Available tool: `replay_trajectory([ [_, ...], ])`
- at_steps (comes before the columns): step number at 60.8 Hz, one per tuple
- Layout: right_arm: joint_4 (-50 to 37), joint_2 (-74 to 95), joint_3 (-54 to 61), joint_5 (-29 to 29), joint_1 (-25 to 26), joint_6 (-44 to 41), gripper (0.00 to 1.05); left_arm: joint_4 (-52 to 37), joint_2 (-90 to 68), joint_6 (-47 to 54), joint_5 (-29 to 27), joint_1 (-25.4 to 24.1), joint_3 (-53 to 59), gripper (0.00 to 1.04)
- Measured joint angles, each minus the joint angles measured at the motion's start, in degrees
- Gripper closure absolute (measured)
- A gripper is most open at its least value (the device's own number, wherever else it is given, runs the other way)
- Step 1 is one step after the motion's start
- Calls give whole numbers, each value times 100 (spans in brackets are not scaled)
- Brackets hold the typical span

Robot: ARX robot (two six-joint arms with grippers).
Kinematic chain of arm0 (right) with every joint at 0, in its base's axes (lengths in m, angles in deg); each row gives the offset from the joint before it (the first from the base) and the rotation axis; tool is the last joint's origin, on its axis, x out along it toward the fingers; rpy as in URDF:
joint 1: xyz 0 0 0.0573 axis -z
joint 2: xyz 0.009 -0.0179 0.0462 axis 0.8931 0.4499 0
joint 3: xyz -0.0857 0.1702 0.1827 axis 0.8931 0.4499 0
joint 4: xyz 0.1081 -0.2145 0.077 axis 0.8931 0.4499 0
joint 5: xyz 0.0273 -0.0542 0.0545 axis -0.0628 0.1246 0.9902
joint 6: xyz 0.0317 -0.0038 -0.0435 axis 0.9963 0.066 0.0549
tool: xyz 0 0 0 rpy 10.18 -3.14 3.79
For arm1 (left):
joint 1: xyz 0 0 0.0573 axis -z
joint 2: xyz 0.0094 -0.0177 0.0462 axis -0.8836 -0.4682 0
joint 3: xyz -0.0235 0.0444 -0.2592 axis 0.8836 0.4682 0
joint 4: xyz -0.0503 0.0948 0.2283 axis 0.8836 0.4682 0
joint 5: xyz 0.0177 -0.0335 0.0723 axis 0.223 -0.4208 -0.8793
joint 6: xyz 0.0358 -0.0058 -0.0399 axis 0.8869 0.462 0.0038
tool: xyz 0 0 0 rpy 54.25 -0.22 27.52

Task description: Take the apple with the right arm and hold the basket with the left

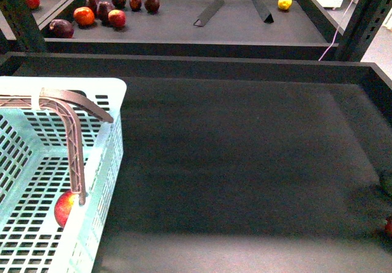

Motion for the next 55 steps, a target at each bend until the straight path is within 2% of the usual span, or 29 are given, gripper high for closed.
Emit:
replay_trajectory([
  [34, 0, 0, 0, -2, 0, 0, 9, 1008, 1727, 33, 2, -7, 717, 101],
  [38, 0, 0, 0, 0, 0, 0, 9, 914, 1873, 33, 0, -7, 896, 101],
  [55, 0, 0, 0, -2, 0, 0, 9, 1631, 2640, 48, 2, -7, 896, 101],
])
